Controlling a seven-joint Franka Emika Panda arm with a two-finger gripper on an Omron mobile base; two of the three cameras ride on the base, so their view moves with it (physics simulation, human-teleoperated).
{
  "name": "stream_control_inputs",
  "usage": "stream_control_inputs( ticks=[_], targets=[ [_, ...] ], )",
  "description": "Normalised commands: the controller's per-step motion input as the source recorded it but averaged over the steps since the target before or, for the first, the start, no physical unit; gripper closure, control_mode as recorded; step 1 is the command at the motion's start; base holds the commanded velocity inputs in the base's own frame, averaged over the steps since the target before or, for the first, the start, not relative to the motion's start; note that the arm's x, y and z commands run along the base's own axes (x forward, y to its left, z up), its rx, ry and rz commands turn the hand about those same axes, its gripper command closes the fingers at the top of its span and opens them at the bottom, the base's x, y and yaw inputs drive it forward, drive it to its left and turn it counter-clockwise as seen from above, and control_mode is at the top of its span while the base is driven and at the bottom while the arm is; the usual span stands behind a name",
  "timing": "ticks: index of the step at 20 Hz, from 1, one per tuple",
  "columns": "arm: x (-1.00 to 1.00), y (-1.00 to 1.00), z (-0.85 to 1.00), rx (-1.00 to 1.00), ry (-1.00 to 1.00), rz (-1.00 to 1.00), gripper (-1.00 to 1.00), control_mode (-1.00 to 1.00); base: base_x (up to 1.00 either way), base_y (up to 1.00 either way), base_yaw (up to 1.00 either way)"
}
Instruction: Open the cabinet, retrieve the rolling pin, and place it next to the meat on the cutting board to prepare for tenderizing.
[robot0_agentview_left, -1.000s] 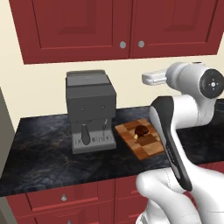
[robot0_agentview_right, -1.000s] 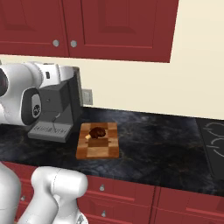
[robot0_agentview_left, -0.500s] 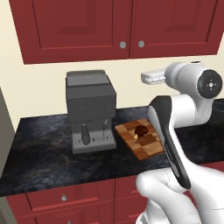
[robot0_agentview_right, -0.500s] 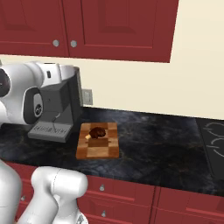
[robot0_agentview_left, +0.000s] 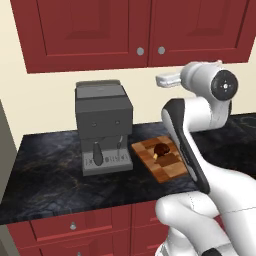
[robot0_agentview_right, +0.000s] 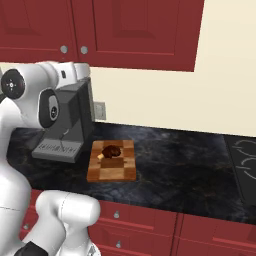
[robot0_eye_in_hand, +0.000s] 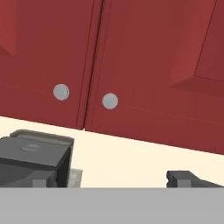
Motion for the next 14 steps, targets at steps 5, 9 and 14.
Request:
stream_control_inputs(
  ticks=[5,9,14],
  targets=[
    [0.19,-0.15,0.58,0.04,-0.11,0.04,-1.00,-1.00,0.00,0.00,0.00],
    [0.03,-0.03,0.19,0.08,-0.06,0.03,-1.00,-1.00,0.00,0.00,0.00],
    [0.16,0.00,0.00,0.01,0.00,0.00,-1.00,-1.00,0.00,0.00,0.00]
  ],
)
